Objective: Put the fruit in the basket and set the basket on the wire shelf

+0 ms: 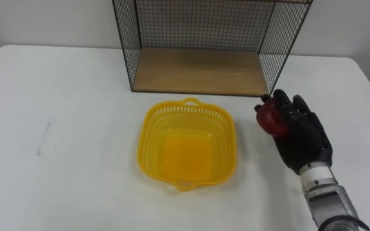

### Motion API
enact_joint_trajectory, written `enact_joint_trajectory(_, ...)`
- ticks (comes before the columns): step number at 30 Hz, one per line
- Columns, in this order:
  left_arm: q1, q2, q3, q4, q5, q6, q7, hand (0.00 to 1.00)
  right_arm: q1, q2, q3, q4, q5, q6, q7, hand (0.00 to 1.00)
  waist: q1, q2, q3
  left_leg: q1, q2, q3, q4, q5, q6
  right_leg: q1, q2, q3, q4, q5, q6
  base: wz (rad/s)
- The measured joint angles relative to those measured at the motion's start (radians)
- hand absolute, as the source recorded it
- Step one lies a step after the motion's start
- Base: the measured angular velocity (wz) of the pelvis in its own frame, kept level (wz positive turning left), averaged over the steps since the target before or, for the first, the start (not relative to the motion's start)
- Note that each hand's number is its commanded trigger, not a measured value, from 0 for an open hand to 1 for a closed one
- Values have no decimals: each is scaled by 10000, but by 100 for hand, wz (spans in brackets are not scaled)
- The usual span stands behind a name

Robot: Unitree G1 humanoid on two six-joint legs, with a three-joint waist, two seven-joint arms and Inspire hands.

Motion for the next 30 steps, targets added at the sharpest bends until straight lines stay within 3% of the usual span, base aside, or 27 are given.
enact_joint_trajectory(6, -44, -18, -5, -10, 2, -2, -1, 0, -78, -6, 5, -255, 84, -6, 9, 100, -14, -104, -24, -13, 1, 33, 82, 0, 1, 8, -30, 35, 8, 0, 1, 0)
enact_joint_trajectory(17, -237, 94, -150, 21, -7, -102, 0, 0, -521, -266, 745, -1339, -4830, -26, 21, 100, 3, -248, 41, -180, -2, 35, 144, 2, -5, -149, 26, 40, 27, 32, -49, 0)
enact_joint_trajectory(20, -404, 232, -286, 37, -5, -166, 0, 0, -880, -587, 1294, -1351, -6481, -12, 168, 100, 96, -294, 67, -188, -2, 31, 129, 2, -5, -191, 20, 56, 71, 32, -48, 0)
enact_joint_trajectory(25, -633, 349, -427, 27, 3, -163, -1, 0, -1043, -597, 1519, -1609, -7891, 306, 621, 100, 269, -397, 57, -289, 5, -6, 155, 5, -3, -291, -13, 33, 142, 32, -46, 0)
enact_joint_trajectory(30, -617, 388, -505, 29, -3, -162, -2, 0, -1153, -595, 1901, -1763, -8822, 314, 751, 100, 307, -454, 91, -275, 11, 27, 160, 6, -2, -267, -19, 30, 142, 34, -44, 0)
